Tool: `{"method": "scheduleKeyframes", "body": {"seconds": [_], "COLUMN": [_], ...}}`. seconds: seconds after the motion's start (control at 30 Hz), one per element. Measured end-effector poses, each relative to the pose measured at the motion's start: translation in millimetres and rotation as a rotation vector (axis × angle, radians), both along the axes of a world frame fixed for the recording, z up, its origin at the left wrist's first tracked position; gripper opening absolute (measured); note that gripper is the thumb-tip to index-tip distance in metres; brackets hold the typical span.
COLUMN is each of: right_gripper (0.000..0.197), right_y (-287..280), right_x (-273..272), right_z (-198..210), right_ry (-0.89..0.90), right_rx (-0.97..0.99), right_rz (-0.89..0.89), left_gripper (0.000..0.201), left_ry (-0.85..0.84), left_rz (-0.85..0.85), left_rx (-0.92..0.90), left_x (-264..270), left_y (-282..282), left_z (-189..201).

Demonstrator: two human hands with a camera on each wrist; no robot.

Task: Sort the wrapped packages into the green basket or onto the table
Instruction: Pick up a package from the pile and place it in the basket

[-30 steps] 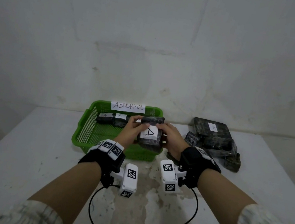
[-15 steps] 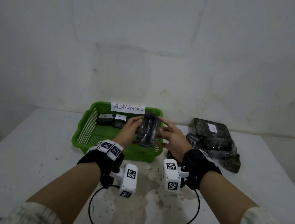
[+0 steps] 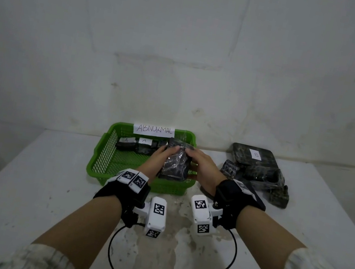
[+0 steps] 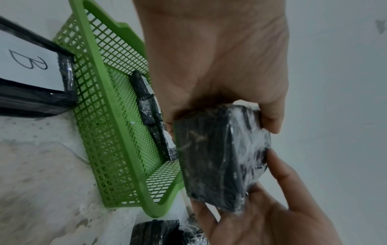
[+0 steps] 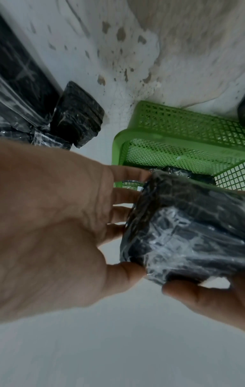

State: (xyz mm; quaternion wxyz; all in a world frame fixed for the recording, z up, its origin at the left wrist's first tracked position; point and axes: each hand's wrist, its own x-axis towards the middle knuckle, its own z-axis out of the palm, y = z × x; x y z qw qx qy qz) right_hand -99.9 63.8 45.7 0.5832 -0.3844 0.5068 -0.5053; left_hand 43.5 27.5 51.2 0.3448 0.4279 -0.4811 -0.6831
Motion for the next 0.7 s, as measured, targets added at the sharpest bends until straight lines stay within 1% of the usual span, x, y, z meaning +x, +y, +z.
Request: {"method": "scheduleKeyframes", "body": {"seconds": [0.1,0.2,0.27,0.33,0.43,0.57,0.63,0.7], "right_gripper": [0.023,0.021,0.023,0.025,0.029,0.031,0.031,0.035], "right_y": [-0.9,-1.1,-1.4,-0.7,1.2,0.9,0.4,0.0], "right_x": [-1.4,-4.8,-5.8,-6.4,-6.4,-5.2,-4.8,-3.7], "right_z": [-1.5,-1.8,-2.6,-4.4,-4.5,-3.0,-2.1,-2.4], "right_ry": [0.084,0.116,0.117,0.112,0.132,0.133,0.14,0.142], "right_rx": [-0.045,-0.057,-0.029,0.006,0.008,-0.004,0.001,0.005], "right_rz": [-0.046,-0.064,-0.052,-0.034,-0.036,-0.062,-0.06,-0.038], "left_gripper": [0.031,0.026,0.026,0.031,0.035,0.025,0.025,0.024], "left_ry": [-0.032,-0.091,-0.109,-0.132,-0.153,-0.136,-0.142,-0.148], "left_rz": [0.013,0.007,0.003,-0.009,-0.031,-0.056,-0.057,-0.046], "left_rx": [-0.041,-0.087,-0.099,-0.125,-0.147,-0.099,-0.117,-0.146], "left_x": [0.7,1.7,3.2,4.0,3.9,5.1,5.4,5.3], "left_y": [0.1,1.1,1.4,0.8,0.8,-0.4,-0.4,-0.2], "left_z": [1.4,0.3,0.3,-0.1,-0.1,-0.7,-0.8,-0.2]}}
